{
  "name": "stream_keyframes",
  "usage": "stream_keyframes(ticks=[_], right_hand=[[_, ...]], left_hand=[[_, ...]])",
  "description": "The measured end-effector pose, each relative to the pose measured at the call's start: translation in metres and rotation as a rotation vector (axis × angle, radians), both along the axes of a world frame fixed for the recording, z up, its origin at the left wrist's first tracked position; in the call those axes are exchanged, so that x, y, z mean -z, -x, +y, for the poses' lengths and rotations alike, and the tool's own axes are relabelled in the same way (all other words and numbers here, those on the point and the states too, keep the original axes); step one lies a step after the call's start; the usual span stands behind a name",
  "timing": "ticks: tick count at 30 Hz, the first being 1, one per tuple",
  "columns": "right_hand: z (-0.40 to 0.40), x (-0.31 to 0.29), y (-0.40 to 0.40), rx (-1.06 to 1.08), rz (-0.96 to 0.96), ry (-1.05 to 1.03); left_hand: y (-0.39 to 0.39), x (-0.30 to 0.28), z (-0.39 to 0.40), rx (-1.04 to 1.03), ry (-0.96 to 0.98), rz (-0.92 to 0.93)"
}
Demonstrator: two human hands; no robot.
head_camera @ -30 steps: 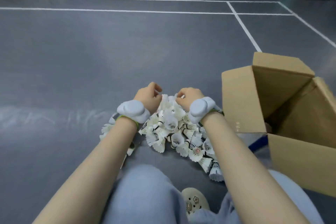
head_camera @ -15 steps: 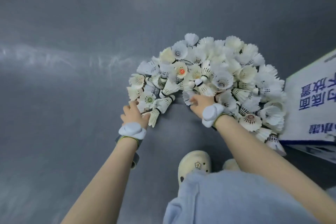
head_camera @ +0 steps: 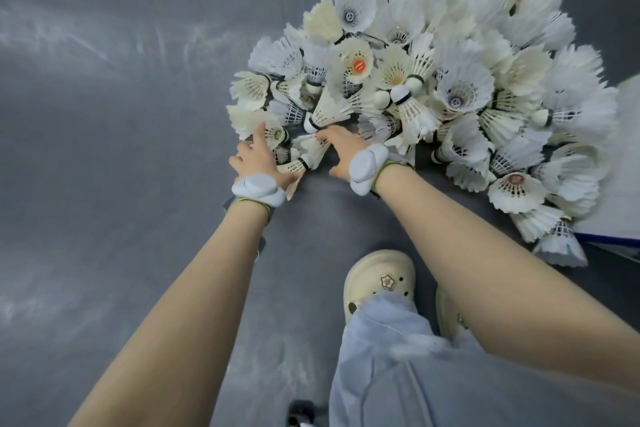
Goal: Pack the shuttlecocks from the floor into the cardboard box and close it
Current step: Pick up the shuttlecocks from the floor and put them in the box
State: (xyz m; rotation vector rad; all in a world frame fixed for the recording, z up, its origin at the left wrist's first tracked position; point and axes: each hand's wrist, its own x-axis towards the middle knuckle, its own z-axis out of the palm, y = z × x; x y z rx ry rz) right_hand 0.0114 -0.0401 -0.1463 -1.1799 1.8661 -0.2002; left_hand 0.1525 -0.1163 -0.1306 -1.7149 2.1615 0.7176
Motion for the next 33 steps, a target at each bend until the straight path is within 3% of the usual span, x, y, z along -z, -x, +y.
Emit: stream_keyframes(ticks=[6,8,13,16,21,25,33], right_hand=[[-0.005,0.011,0.002,-0.003,0.24,-0.048],[0.0,0.009,0.002,-0.102,0.339,-0.044],[0.018,0.005,0.001,-0.222,0.475,0.043],[0.021,0.002,0.008,-0.225,0.415,-0.006],[0.02,-0.006,0.018,0.075,0.153,-0.145],[0.02,-0.013,0.013,0.23,0.167,-0.113],[0.033,-0.017,-0.013,0.1,0.169,-0.178]], left_hand=[[-0.012,0.003,0.014,-0.007,-0.126,0.099],[-0.012,0.006,0.021,-0.01,-0.145,0.133],[-0.014,0.009,0.033,-0.209,-0.206,0.311],[-0.017,0.008,0.034,-0.289,-0.174,0.353],[-0.027,0.001,0.027,-0.421,-0.117,0.416],[-0.035,-0.009,0.024,-0.42,-0.016,0.459],[-0.056,-0.016,0.043,-0.301,-0.029,0.449]])
